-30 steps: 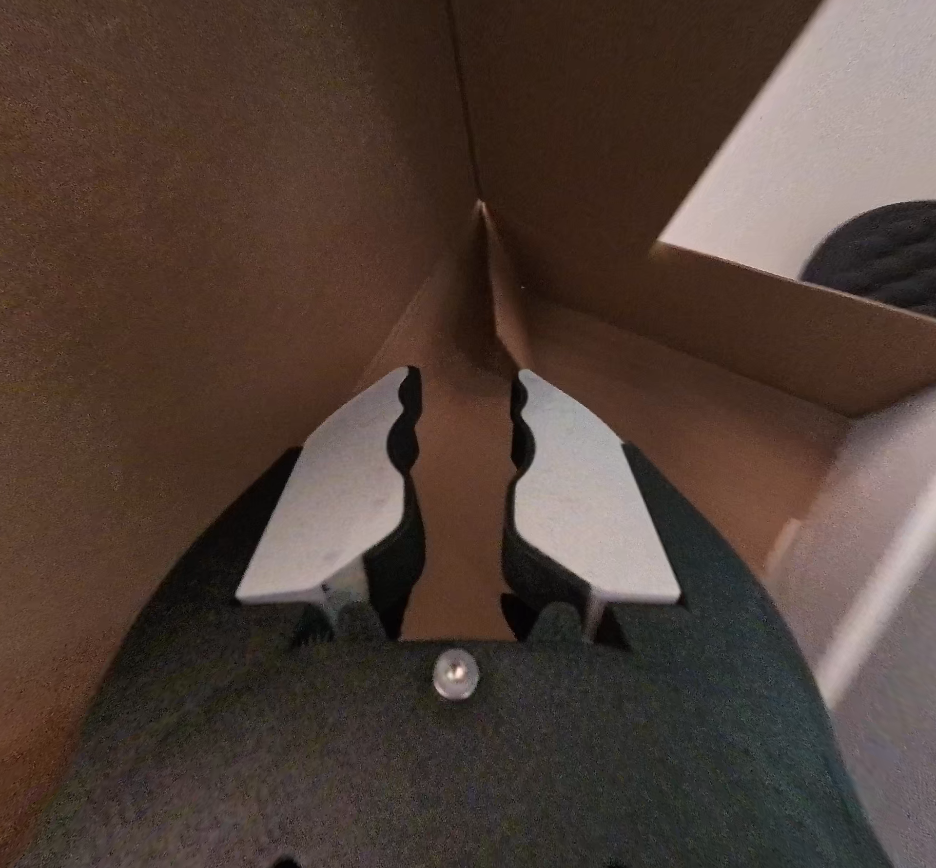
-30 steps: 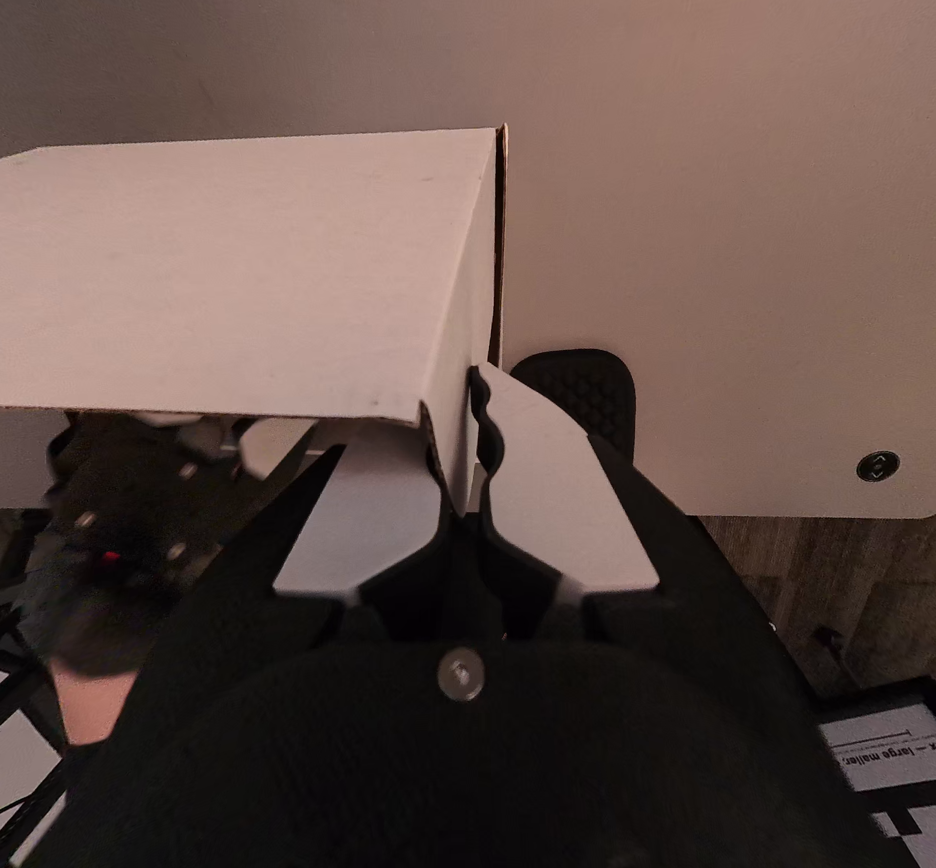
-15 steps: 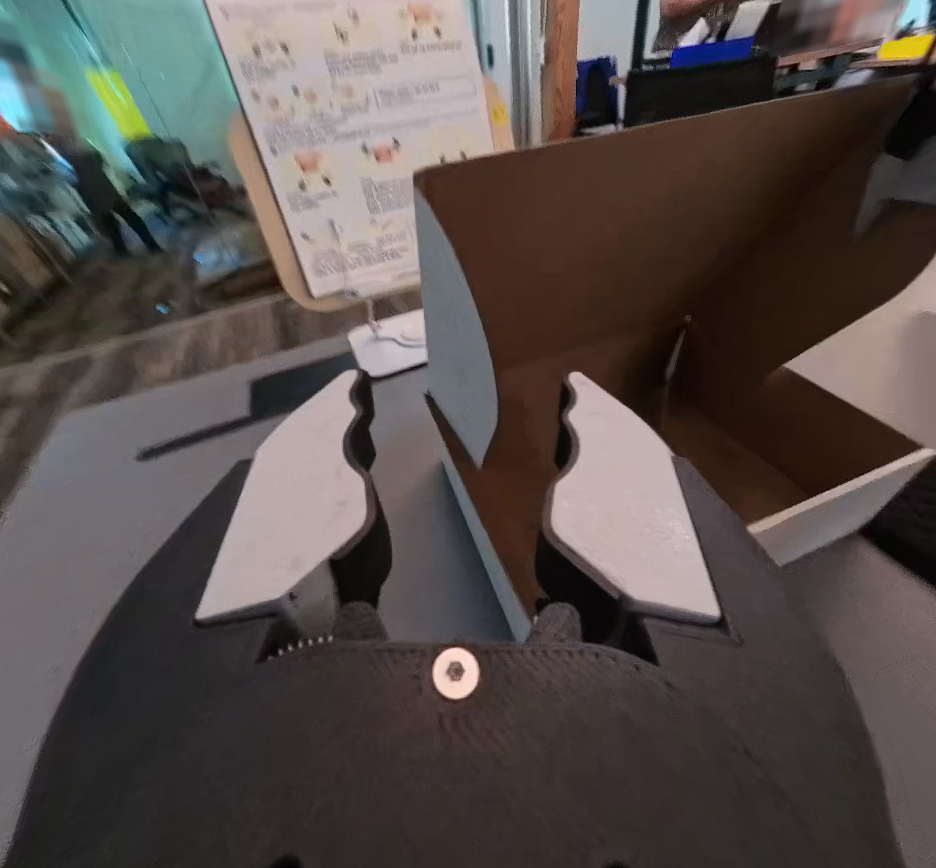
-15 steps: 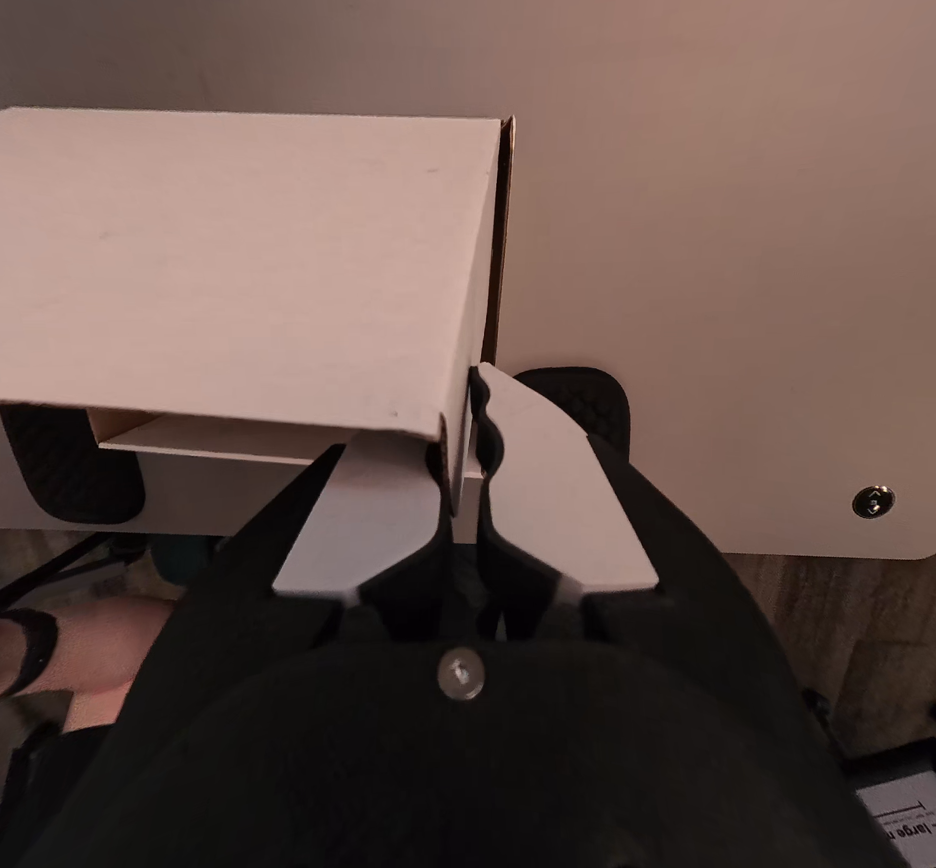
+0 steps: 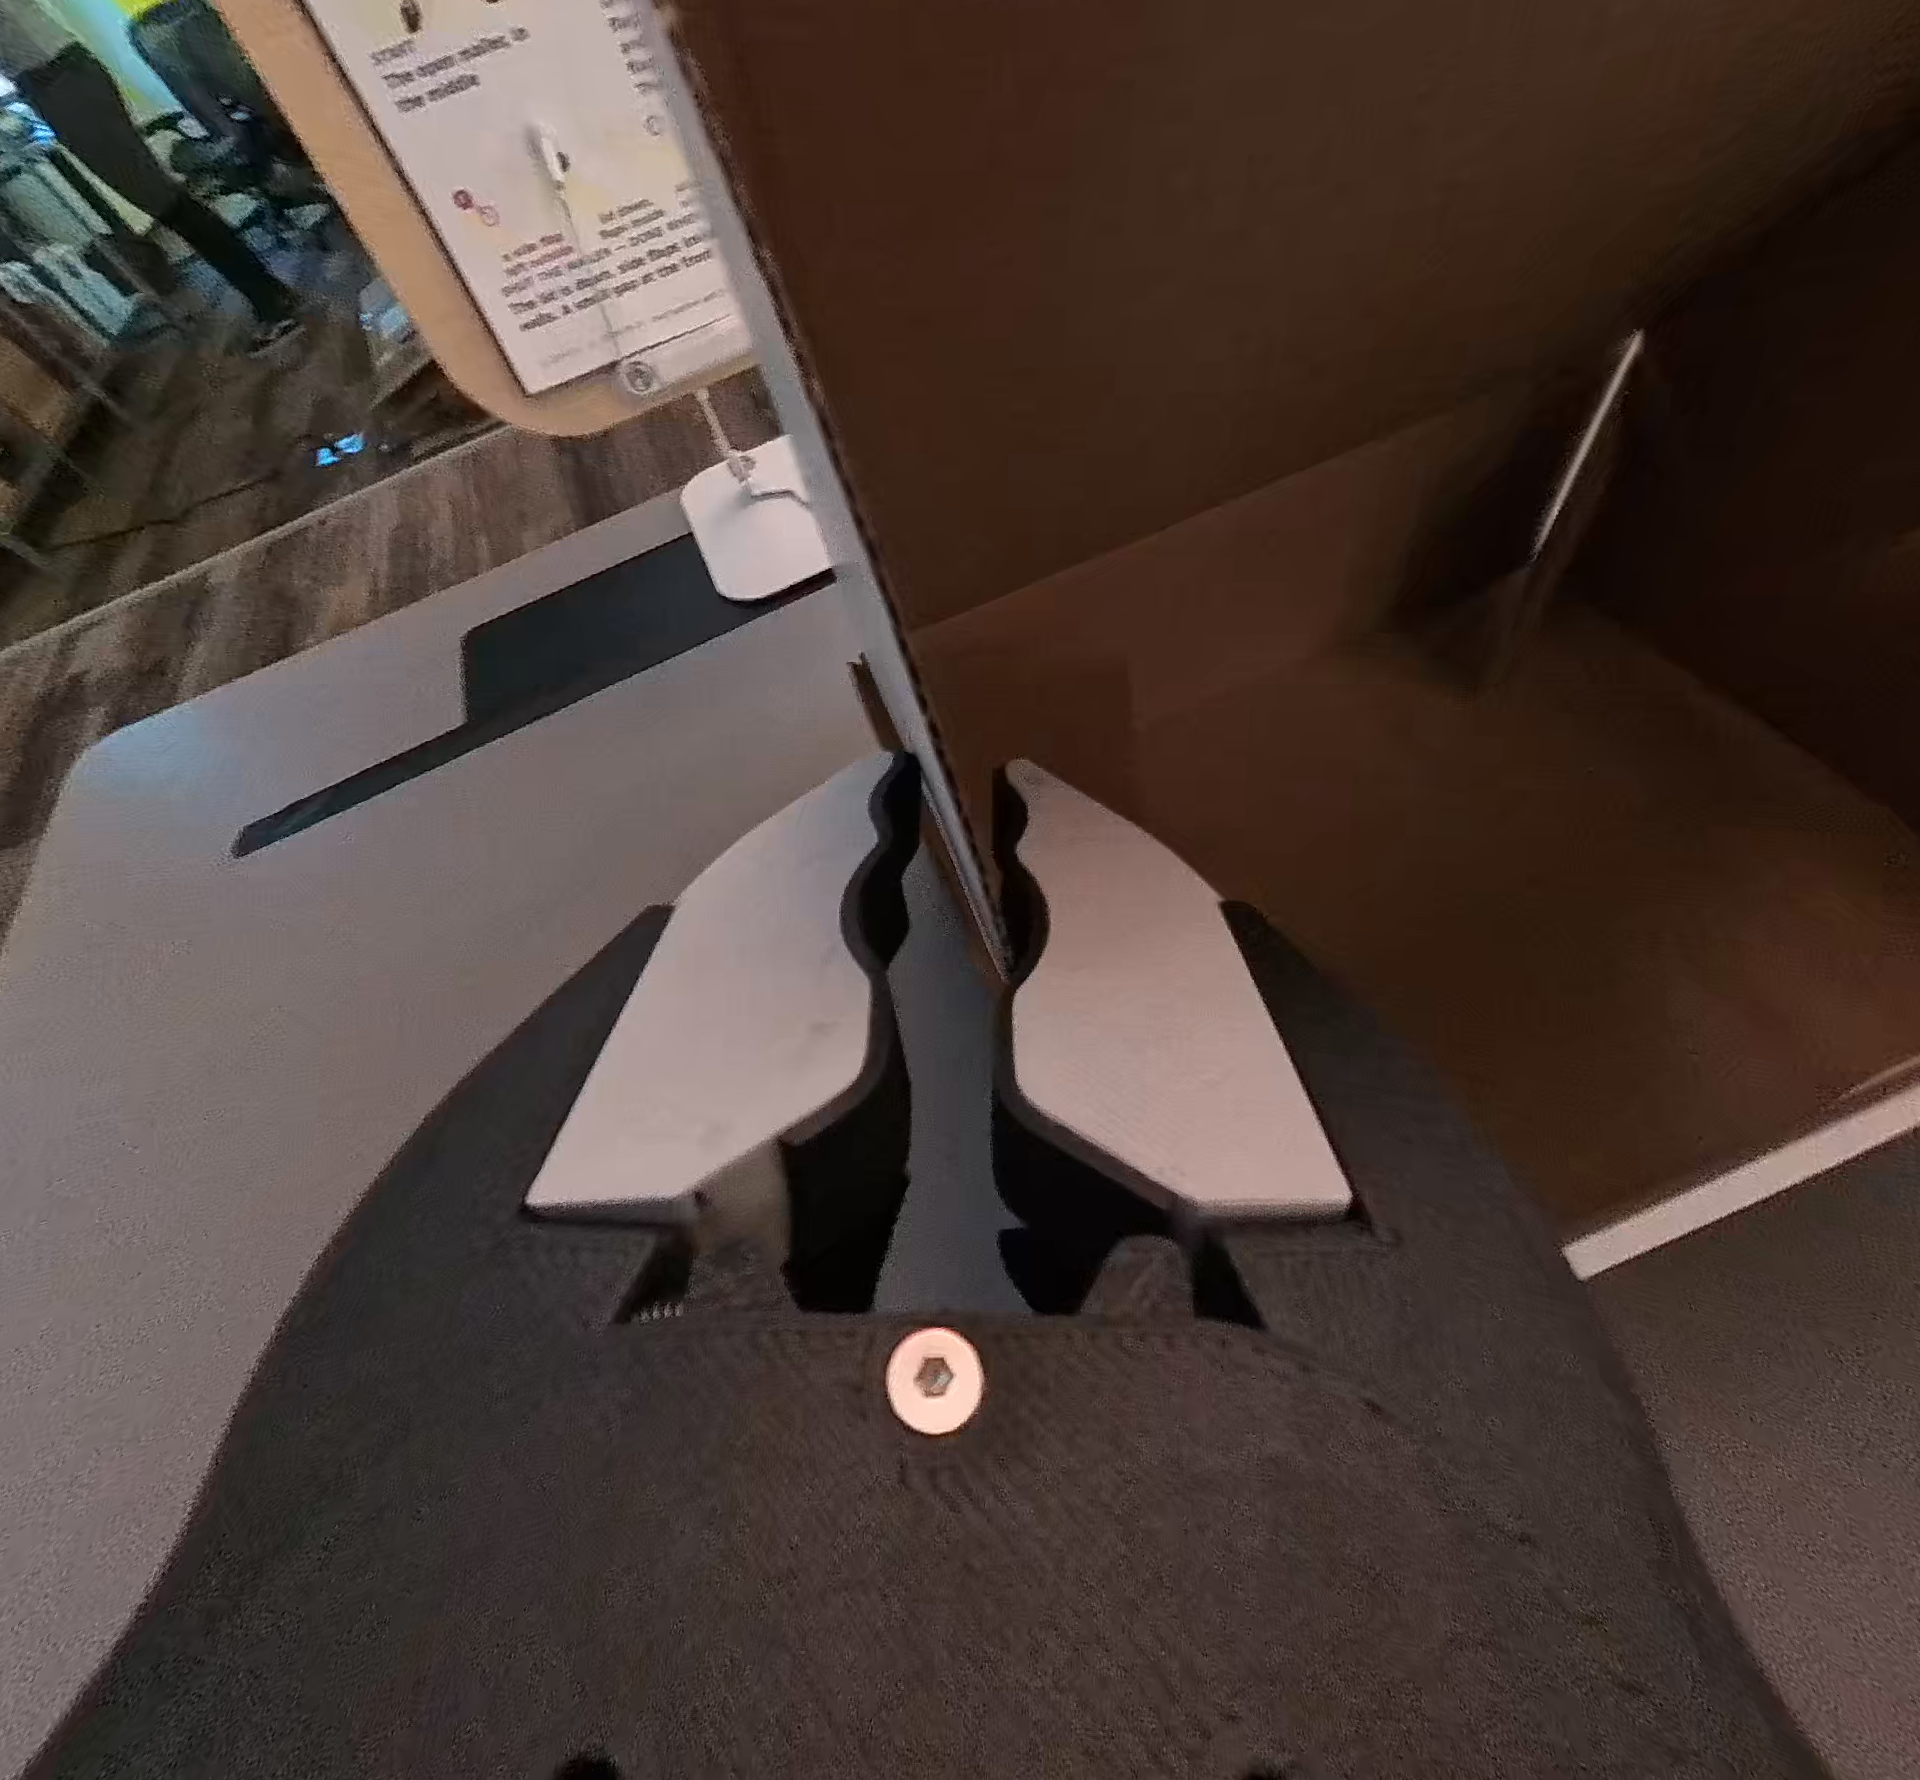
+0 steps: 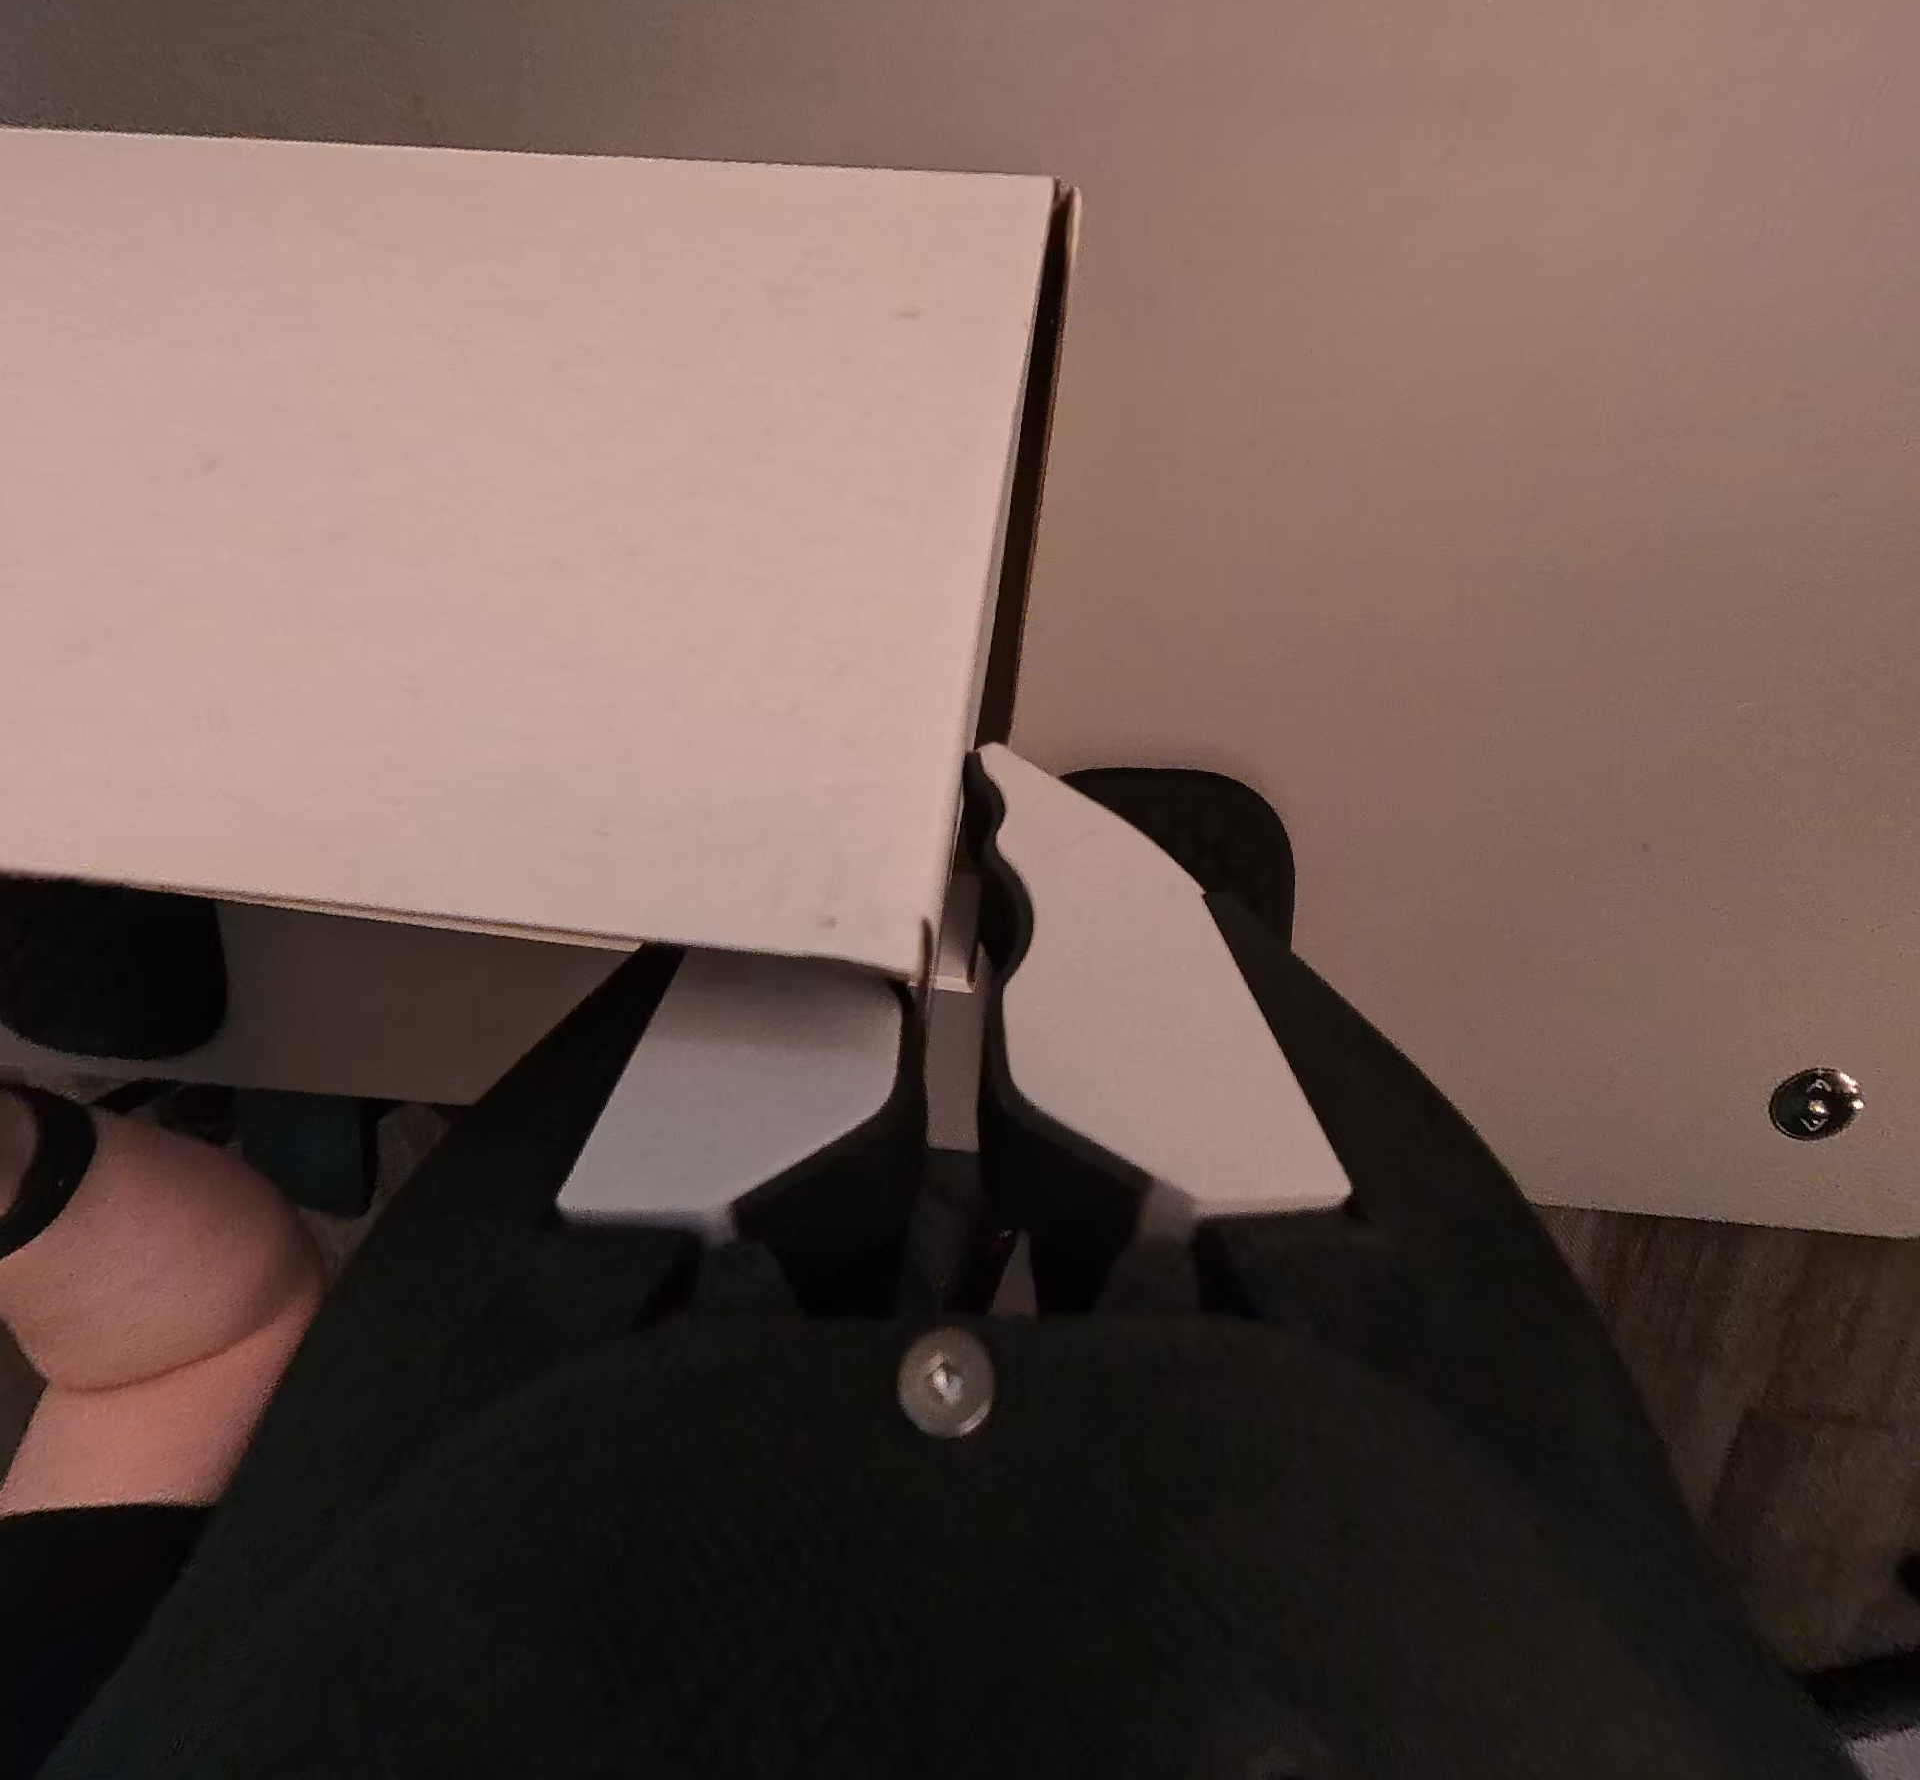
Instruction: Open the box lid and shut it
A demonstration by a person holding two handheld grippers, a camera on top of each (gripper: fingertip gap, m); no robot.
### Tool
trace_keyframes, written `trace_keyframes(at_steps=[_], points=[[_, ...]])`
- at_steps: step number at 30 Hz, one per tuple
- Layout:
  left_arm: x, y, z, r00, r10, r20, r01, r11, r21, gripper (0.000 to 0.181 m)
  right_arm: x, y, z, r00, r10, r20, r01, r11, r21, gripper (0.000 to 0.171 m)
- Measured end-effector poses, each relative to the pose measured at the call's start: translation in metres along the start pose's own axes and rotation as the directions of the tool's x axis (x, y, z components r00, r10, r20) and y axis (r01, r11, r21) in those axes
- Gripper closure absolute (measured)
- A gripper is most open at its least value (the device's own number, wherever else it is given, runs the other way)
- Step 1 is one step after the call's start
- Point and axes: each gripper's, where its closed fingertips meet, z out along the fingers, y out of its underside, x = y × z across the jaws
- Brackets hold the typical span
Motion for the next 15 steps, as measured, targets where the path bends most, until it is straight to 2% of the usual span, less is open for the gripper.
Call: trace_keyframes(at_steps=[3, 9, 12, 15], points=[[-0.001, 0.011, -0.007, 1.000, 0.014, 0.012, -0.014, 1.000, -0.018, 0.173, -0.001, 0.009, 0.006, 1.000, -0.022, 0.013, 0.021, 0.999, 0.048, 0.164], [0.022, 0.038, -0.008, 0.996, -0.001, -0.093, -0.008, 0.996, -0.089, 0.161, -0.003, 0.027, 0.021, 0.997, -0.079, -0.006, 0.079, 0.983, 0.164, 0.160], [0.031, 0.028, -0.023, 0.969, -0.114, -0.219, 0.116, 0.993, -0.003, 0.141, -0.004, 0.031, 0.028, 0.995, -0.101, -0.004, 0.100, 0.972, 0.212, 0.160], [0.021, 0.006, -0.048, 0.938, -0.174, -0.298, 0.219, 0.968, 0.123, 0.123, -0.005, 0.032, 0.033, 0.994, -0.109, 0.005, 0.104, 0.962, 0.254, 0.160]])
